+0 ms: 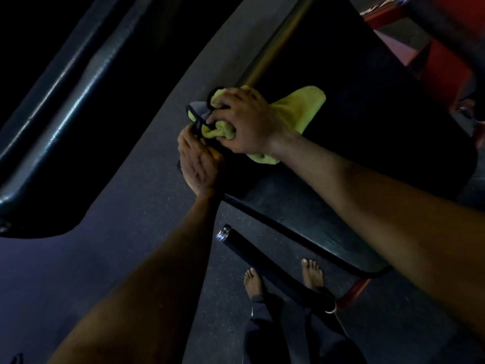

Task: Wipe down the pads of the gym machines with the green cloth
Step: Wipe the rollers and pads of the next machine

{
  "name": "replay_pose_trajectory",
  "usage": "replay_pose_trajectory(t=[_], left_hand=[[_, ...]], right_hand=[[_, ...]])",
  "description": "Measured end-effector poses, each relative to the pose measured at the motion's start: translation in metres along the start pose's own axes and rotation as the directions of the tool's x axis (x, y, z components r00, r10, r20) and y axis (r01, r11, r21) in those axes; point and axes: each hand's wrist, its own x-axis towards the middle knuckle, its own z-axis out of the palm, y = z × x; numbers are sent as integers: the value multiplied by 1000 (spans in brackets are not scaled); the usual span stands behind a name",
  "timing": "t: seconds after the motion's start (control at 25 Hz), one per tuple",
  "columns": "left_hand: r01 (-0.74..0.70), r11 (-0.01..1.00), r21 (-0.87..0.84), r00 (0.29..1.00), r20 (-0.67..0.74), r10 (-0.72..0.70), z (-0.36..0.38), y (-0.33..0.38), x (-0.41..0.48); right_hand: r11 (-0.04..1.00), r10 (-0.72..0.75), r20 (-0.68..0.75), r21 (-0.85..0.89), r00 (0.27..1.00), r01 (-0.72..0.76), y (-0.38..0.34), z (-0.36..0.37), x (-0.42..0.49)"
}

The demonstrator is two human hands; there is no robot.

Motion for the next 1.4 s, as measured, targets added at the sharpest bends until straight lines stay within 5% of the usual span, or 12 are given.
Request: replay_pose_trajectory(t=[0.16, 0.32, 0.4, 0.52, 0.64, 0.8, 0.96, 1.0, 1.12, 1.2, 1.28, 1.4], left_hand=[[14, 999, 34, 1000, -28, -13, 3, -2, 0], [-41, 998, 57, 999, 11, 41, -1, 0, 1], [-34, 997, 66, 999, 26, 32, -2, 0, 2], [-18, 994, 107, 999, 43, 13, -2, 3, 1], [-5, 992, 128, 999, 54, -2, -3, 4, 2], [-36, 987, 159, 997, 76, 24, -5, 9, 3], [-70, 983, 170, 992, 112, 51, -7, 10, 4], [-97, 985, 146, 990, 120, 80, -7, 12, 6], [-188, 982, 16, 968, 174, 182, 1, 37, 14], [-201, 979, -22, 963, 177, 202, 12, 60, 31], [-220, 975, -24, 951, 215, 220, 30, 86, 48], [-256, 965, 56, 936, 262, 234, 60, 108, 60]], right_hand=[[983, 181, -58, -12, 982, -182, 39, -24, 13], [889, 447, -217, 4, 868, -457, 39, -21, 2], [905, 402, -260, -30, 878, -423, 22, -11, -2], [985, 158, -63, -59, 985, -162, 27, -15, -13], [972, 227, -48, -44, 973, -229, 48, -27, -20], [866, 489, -298, 47, 820, -499, 60, -39, -49], [577, 796, -347, 189, 496, -795, 31, -28, -83], [596, 777, -355, 148, 520, -790, 21, -25, -90], [817, 561, -240, 9, 792, -576, 29, -34, -117], [835, 536, -240, 13, 809, -550, 50, -41, -128], [714, 673, -367, 97, 642, -693, 69, -41, -145], [466, 832, -498, 386, 245, -796, 93, -35, -170]])
